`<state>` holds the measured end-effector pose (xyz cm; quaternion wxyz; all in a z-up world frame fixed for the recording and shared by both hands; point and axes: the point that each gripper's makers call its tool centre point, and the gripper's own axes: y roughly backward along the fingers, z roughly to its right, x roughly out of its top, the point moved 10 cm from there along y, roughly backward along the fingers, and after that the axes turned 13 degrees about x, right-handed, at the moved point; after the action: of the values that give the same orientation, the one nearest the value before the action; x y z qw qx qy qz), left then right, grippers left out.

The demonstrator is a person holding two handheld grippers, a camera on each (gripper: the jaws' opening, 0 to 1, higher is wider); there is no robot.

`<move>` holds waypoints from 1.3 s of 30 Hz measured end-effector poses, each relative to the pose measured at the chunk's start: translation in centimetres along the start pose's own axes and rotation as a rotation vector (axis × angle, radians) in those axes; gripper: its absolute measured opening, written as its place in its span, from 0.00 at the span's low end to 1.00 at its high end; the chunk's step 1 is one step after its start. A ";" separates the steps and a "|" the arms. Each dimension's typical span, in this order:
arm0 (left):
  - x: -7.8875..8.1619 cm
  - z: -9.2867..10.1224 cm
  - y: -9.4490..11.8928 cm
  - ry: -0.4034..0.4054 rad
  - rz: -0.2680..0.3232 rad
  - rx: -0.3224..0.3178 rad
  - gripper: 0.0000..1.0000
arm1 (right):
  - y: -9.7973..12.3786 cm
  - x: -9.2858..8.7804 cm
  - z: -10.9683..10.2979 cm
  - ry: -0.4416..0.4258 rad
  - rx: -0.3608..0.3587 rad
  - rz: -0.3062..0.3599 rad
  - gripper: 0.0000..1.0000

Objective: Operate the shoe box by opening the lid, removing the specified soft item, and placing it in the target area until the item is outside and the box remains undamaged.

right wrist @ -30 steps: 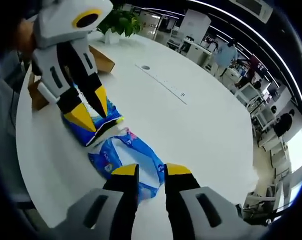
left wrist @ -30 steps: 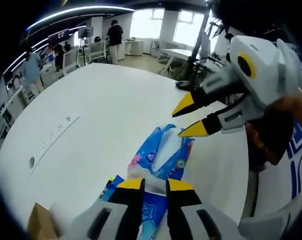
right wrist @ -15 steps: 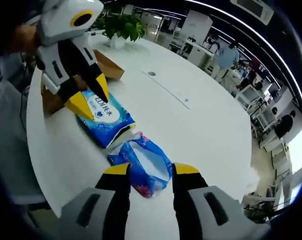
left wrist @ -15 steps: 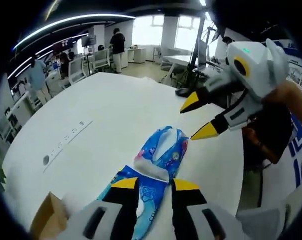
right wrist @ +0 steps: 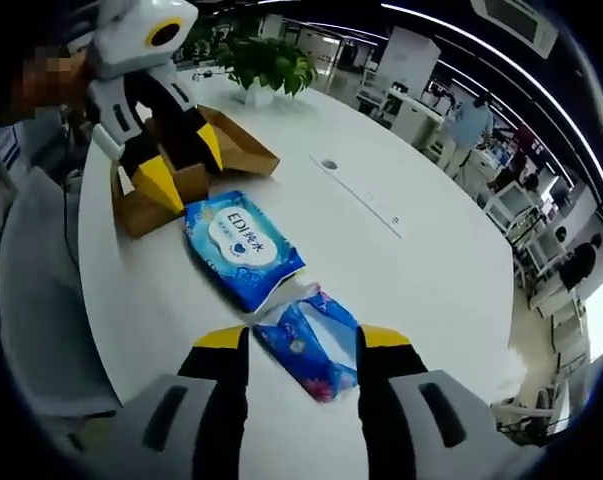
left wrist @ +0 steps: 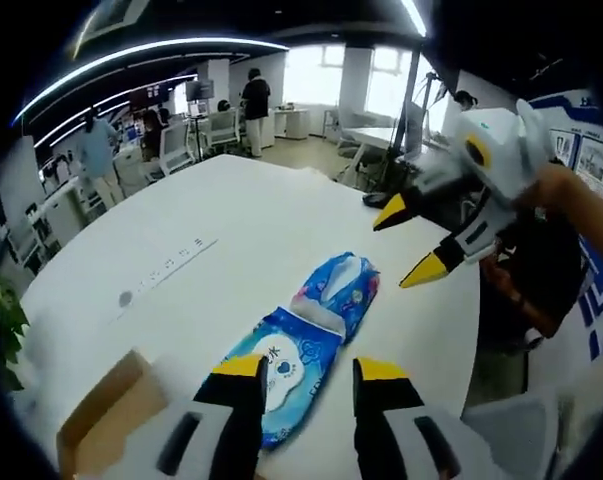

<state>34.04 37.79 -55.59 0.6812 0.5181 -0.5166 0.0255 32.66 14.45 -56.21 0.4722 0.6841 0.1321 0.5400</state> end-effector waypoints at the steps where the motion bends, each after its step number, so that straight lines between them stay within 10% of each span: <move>1: -0.2 -0.2 0.4 0.003 0.002 0.004 0.35 | 0.0 0.2 -0.2 0.003 0.004 0.003 0.41; 19: -6.2 -4.3 8.4 0.083 0.128 0.085 0.58 | -1.9 4.8 -4.2 0.102 0.147 0.036 0.56; 39: -14.5 -10.0 15.4 0.252 0.131 0.302 0.86 | -5.2 9.0 -7.7 0.246 0.314 0.026 0.68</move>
<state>25.35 59.46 -55.02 0.6519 0.5723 -0.4503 0.2113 31.21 27.22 -54.99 0.3332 0.6799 0.2624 0.5982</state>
